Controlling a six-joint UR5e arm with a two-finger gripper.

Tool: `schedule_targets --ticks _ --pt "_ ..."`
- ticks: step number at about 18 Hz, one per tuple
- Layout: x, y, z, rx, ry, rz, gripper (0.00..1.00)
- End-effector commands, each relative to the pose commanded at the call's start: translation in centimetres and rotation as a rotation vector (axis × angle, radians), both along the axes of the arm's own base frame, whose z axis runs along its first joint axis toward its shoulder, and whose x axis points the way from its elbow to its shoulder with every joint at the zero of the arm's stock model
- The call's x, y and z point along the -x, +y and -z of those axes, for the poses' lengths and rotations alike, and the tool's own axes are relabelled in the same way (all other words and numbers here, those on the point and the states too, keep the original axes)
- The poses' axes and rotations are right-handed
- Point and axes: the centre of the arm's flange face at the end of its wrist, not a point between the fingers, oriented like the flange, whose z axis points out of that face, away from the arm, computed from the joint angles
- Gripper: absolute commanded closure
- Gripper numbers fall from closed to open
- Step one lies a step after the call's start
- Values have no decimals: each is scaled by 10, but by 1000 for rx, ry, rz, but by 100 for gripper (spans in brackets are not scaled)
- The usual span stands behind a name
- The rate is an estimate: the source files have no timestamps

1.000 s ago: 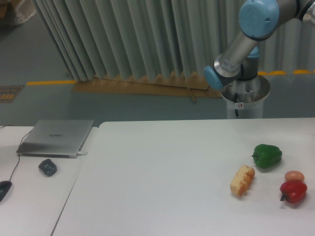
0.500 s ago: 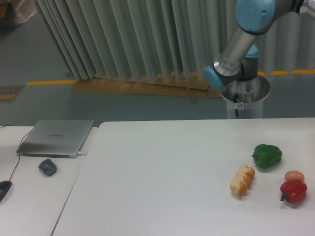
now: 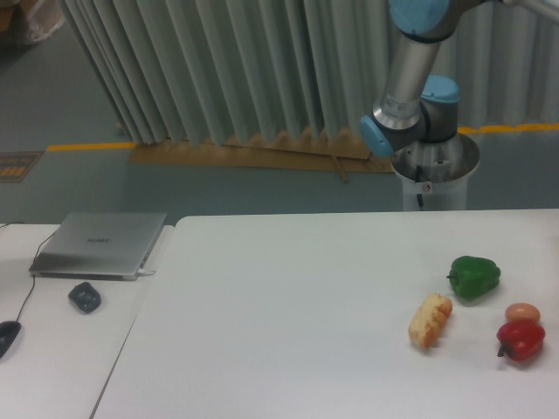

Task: Place the yellow pepper on the table
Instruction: 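Bring the held yellow pepper down beside the red pepper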

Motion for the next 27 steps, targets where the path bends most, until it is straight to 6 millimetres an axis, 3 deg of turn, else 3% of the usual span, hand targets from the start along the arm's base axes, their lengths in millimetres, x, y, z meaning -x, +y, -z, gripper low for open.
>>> schedule_targets --ticks 6,10,17,24,27 --pt "-59 67 24 75 -6 134 51" --pt "-94 98 43 174 22 251 53" --pt "-147 133 60 212 14 346 53" --pt "-154 151 85 298 90 323 53" --pt "-146 156 103 308 89 322 53"
